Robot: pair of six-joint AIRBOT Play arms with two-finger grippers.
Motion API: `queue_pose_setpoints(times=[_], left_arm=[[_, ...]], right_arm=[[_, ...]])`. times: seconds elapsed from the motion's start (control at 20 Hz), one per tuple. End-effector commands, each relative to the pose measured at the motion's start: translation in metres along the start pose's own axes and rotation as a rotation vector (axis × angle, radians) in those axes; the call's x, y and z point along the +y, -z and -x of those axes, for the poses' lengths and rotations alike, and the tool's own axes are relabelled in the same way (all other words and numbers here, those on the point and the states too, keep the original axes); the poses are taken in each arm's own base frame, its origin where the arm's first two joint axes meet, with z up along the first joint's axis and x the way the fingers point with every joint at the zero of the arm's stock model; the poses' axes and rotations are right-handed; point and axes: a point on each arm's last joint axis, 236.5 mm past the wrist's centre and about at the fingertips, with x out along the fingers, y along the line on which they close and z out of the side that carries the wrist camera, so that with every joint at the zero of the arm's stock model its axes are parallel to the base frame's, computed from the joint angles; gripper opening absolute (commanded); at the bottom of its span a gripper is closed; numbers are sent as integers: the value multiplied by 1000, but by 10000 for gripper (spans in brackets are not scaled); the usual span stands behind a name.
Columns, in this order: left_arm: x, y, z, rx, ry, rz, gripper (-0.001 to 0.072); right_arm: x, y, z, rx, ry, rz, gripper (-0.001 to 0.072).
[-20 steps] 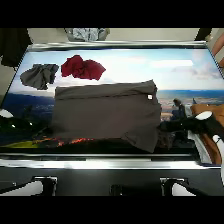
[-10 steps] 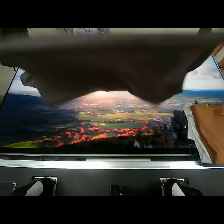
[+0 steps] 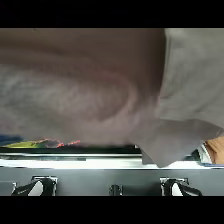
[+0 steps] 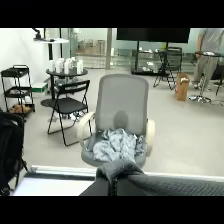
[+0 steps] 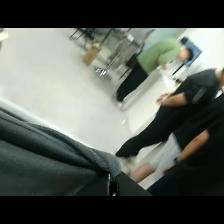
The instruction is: Fold the shirts.
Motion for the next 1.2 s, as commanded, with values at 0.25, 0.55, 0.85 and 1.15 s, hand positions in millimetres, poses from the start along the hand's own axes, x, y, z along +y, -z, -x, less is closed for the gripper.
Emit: queue_pose_setpoints(times=[0.25, 0.55, 0.85, 1.15], left_arm=[[40, 217, -141, 625, 34, 82, 33], [73, 459, -240, 1075, 39, 205, 33], [65, 549, -318, 1080, 52, 203, 34], [55, 566, -353, 1008, 37, 207, 36]], right_arm=[[143, 165, -149, 571, -650, -220, 50], [350, 285, -324, 759, -837, -289, 50], [406, 330, -427, 605, -669, -517, 50], [395, 318, -431, 569, -650, -529, 50]])
